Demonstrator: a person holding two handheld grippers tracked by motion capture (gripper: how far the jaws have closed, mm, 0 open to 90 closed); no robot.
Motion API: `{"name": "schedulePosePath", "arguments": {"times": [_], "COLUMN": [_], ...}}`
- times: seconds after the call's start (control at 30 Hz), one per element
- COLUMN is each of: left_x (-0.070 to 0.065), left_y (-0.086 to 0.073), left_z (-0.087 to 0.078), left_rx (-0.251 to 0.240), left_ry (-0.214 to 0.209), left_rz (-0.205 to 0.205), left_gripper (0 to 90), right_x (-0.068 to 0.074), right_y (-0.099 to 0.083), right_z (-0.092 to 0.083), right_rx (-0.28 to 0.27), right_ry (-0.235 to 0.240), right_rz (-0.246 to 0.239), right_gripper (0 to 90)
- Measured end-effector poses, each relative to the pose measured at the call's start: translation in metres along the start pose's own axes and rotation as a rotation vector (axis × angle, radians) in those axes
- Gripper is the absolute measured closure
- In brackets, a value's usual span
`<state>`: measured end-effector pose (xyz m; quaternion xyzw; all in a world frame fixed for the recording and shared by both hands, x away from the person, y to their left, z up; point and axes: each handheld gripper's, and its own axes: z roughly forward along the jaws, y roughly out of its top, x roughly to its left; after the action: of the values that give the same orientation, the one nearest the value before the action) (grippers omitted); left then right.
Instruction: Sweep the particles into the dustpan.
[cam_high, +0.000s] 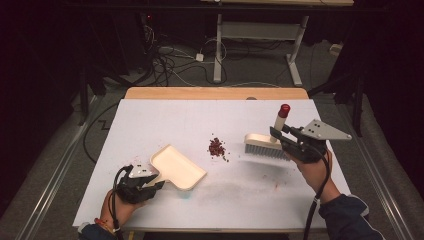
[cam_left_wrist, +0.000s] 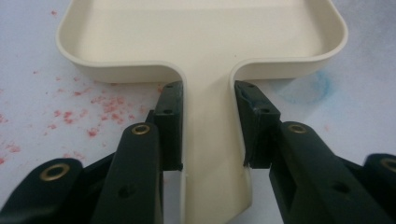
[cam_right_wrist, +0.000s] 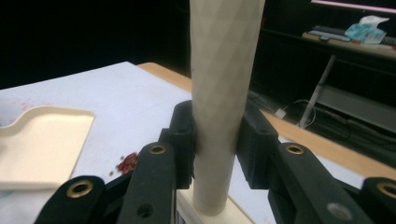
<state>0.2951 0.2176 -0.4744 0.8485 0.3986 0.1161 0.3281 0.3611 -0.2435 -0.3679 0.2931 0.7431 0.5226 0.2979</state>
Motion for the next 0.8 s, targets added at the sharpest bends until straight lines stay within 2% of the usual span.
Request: {"name": "schedulePosePath", "arguments": {"times": [0.13, 0.2, 0.3, 0.37, 0.4, 0.43, 0.5, 0.53, 0.57, 0.67, 0.7, 0.8], "left_x": [0.000, 0.000, 0.000, 0.000, 0.001, 0.000, 0.000, 0.000, 0.000, 0.001, 0.001, -0.001], "left_y": [0.002, 0.003, 0.003, 0.003, 0.003, 0.003, 0.003, 0.003, 0.002, 0.002, 0.002, 0.002], "left_z": [0.000, 0.001, 0.004, 0.004, 0.004, 0.004, 0.004, 0.004, 0.004, 0.004, 0.005, 0.005], "left_rx": [0.002, 0.002, 0.007, 0.005, 0.004, 0.003, 0.003, 0.004, 0.003, 0.003, 0.002, 0.001], "left_ry": [0.001, 0.002, 0.001, -0.001, -0.003, -0.003, 0.001, 0.001, 0.000, -0.002, -0.004, -0.014], "left_rz": [0.002, 0.001, 0.006, 0.006, 0.003, 0.005, 0.010, 0.011, 0.010, 0.012, 0.010, 0.013], "left_gripper": [63.7, 63.6, 63.7, 63.6, 63.6, 63.6, 63.6, 63.6, 63.6, 63.6, 63.6, 63.6], "right_x": [-0.005, -0.005, -0.006, -0.005, -0.004, -0.004, -0.003, 0.000, 0.000, 0.006, 0.006, 0.013], "right_y": [0.019, 0.022, 0.030, 0.035, 0.037, 0.037, 0.038, 0.038, 0.038, 0.037, 0.037, 0.033], "right_z": [0.029, 0.035, 0.055, 0.070, 0.087, 0.087, 0.103, 0.118, 0.118, 0.142, 0.142, 0.161], "right_rx": [-0.002, -0.010, -0.031, -0.027, -0.022, -0.022, -0.004, 0.005, 0.005, 0.020, 0.020, 0.017], "right_ry": [-0.015, -0.021, -0.021, -0.034, -0.042, -0.042, -0.028, -0.033, -0.033, -0.037, -0.037, -0.044], "right_rz": [-0.031, -0.029, -0.027, -0.038, -0.040, -0.040, -0.025, -0.030, -0.030, -0.014, -0.014, -0.001], "right_gripper": [70.5, 70.5, 70.5, 70.5, 70.5, 70.5, 70.6, 70.5, 70.5, 70.5, 70.5, 70.5]}}
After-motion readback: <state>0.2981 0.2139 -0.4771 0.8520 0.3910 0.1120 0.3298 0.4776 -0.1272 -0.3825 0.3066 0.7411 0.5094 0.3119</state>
